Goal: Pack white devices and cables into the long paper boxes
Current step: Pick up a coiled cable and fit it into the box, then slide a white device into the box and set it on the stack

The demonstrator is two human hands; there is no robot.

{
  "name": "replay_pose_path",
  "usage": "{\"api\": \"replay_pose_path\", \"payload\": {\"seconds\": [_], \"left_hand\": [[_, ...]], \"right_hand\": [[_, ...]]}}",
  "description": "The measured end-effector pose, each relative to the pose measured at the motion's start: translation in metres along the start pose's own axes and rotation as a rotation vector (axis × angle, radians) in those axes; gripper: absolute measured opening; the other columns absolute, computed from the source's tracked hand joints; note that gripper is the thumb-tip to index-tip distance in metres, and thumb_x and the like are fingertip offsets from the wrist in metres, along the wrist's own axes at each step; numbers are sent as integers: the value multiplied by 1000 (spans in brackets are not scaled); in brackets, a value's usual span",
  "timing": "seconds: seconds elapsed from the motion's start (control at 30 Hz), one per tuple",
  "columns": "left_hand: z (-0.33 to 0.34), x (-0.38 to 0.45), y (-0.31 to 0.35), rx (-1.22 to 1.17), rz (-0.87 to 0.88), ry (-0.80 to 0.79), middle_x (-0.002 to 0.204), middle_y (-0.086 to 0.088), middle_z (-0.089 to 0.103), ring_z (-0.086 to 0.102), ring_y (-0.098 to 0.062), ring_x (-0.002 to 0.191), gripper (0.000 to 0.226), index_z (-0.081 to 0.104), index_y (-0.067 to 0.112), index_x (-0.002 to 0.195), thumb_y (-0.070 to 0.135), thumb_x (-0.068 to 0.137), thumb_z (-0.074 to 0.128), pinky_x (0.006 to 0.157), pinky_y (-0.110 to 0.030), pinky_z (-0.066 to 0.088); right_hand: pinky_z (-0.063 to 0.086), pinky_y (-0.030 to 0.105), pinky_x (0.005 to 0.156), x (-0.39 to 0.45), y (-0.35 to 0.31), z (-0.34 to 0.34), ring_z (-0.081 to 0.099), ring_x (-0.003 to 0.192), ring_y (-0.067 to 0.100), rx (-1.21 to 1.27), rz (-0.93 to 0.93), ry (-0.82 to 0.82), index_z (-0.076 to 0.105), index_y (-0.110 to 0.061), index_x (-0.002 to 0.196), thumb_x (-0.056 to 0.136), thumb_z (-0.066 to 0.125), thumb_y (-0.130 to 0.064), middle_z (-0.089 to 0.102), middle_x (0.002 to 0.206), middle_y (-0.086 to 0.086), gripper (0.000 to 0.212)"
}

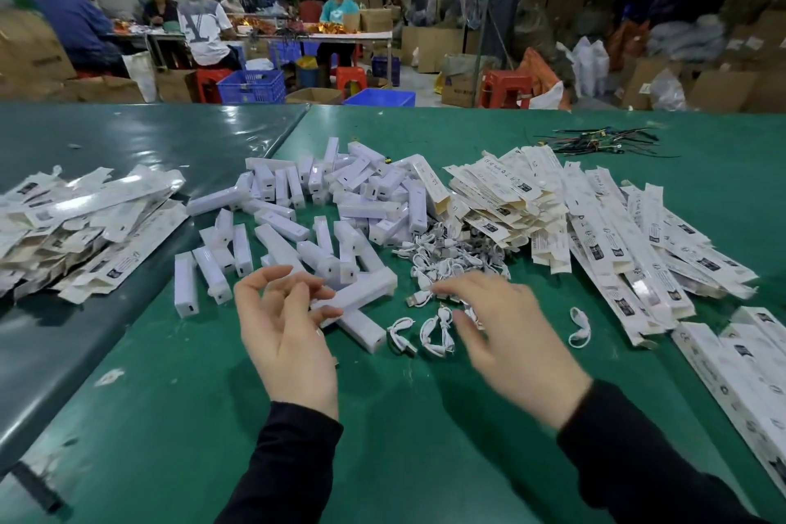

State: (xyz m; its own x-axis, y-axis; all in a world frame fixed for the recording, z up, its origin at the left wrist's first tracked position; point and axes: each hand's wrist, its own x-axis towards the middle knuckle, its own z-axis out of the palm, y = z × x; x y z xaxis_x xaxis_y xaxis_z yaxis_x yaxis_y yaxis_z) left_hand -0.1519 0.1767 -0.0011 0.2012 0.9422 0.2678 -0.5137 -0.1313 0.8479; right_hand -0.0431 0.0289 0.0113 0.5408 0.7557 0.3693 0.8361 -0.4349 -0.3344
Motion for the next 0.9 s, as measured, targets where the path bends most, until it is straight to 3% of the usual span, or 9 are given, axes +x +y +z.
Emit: {"api": "replay_pose_path", "payload": {"seconds": [0.13,0.23,0.37,0.47,0.53,0.6,0.7,0.8,0.9], "left_hand": [[-1,3,2,-11,18,49,79,-5,59,56,-18,65,28,49,20,92,-7,92,38,53,-24,49],[-1,3,2,-11,14,57,79,-6,59,56,-18,65,28,49,19,92,-7,92,39,53,-25,49],[-2,5,2,-21,5,64,79,-6,59,57,-18,65,27,49,17,92,-8,92,38,52,-24,49],[-4,8,2,-24,-7,86,78,-4,60,57,-17,63,28,50,16,91,-9,91,39,53,-25,50],[-5,9,1,-26,-9,84,76,-2,61,58,-15,63,28,50,17,91,-9,91,39,52,-25,50],[-5,8,0,-19,2,65,76,-1,61,58,-14,64,29,51,18,91,-8,92,40,52,-24,49],[-2,0,-2,30,49,-18,78,0,61,58,-15,69,27,51,22,92,-4,89,44,55,-23,49],[5,-13,-5,117,102,-146,81,1,61,58,-15,75,23,52,25,93,6,82,47,59,-23,49],[8,-21,-9,176,136,-218,82,5,61,58,-12,79,25,53,28,94,6,82,48,63,-21,49]], "right_hand": [[17,34,110,47,-13,33,28,139,9,-93,-128,-121,36,-29,143,91,39,3,41,148,-10,61],[16,40,113,66,-14,50,23,142,14,-201,-234,-224,31,-28,145,99,45,-17,37,150,-7,50],[23,37,101,64,-6,58,39,124,19,-338,-255,-204,41,-28,136,99,47,-36,48,130,-5,38],[28,33,101,49,10,49,47,114,11,-175,-123,-120,45,-27,135,98,44,-47,54,128,-9,42],[40,31,101,36,24,38,53,104,5,-14,26,-36,48,-23,135,94,48,-50,58,125,-9,49],[51,24,85,23,40,27,57,89,0,80,161,46,52,-20,131,92,55,-46,62,116,-8,48],[38,9,60,5,67,12,50,78,-14,114,316,126,58,-20,123,88,65,-42,56,95,-17,42],[37,8,62,-6,81,2,52,78,-13,103,326,79,65,-26,115,83,70,-45,61,92,-18,37],[48,25,74,-4,83,5,58,81,-1,55,285,-9,69,-33,104,84,63,-53,66,92,-13,29]]}}
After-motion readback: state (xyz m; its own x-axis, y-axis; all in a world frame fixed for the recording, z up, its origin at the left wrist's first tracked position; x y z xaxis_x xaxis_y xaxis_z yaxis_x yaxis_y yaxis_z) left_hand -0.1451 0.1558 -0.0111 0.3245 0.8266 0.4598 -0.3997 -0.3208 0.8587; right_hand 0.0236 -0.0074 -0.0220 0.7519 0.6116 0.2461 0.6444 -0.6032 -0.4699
